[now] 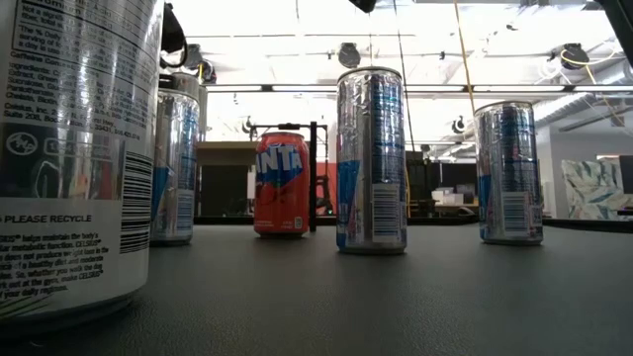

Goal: Place canned beverage on shelf
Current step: Put the top pink soda can on the shelf

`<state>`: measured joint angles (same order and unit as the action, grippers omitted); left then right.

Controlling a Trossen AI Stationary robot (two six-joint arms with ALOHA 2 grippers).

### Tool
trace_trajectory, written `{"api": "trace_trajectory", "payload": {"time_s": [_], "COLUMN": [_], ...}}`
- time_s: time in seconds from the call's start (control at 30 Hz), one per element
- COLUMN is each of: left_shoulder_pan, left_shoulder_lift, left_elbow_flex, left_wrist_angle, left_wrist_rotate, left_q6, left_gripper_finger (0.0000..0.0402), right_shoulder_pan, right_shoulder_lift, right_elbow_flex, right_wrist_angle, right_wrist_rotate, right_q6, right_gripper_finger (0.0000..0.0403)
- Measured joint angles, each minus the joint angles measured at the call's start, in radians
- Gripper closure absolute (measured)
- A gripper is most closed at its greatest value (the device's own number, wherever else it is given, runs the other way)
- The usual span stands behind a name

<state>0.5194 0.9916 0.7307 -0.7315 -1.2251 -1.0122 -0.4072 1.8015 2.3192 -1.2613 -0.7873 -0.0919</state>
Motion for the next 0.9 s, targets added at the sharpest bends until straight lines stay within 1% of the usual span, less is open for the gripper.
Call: {"api": "trace_trajectory", "payload": {"time_s": [0.17, 0.27, 0.33, 0.67, 0.9], "left_shoulder_pan": [-0.023, -0.041, -0.047, -0.050, -0.050], "left_shoulder_lift": [-0.010, -0.012, -0.012, -0.012, -0.012], "left_elbow_flex": [0.002, 0.003, -0.006, -0.056, -0.096], "left_wrist_angle": [-0.008, -0.008, 0.001, 0.019, 0.121], "left_wrist_rotate": [0.015, 0.020, 0.019, -0.004, -0.010], "left_q6": [0.002, -0.028, -0.052, -0.074, -0.069], "left_gripper_finger": [0.0402, 0.0402, 0.0401, 0.0401, 0.0402], "right_shoulder_pan": [0.000, 0.000, 0.000, 0.000, 0.000], "right_shoulder_lift": [0.000, 0.000, 0.000, 0.000, 0.000], "right_elbow_flex": [0.000, 0.000, 0.000, 0.000, 0.000], "right_wrist_angle": [-0.003, -0.008, -0.009, -0.010, -0.010], "right_wrist_rotate": [-0.002, -0.002, -0.002, -0.001, -0.001], "right_q6": [0.000, 0.001, 0.001, 0.005, 0.005], "right_gripper_finger": [0.0057, 0.0057, 0.0057, 0.0057, 0.0057]}}
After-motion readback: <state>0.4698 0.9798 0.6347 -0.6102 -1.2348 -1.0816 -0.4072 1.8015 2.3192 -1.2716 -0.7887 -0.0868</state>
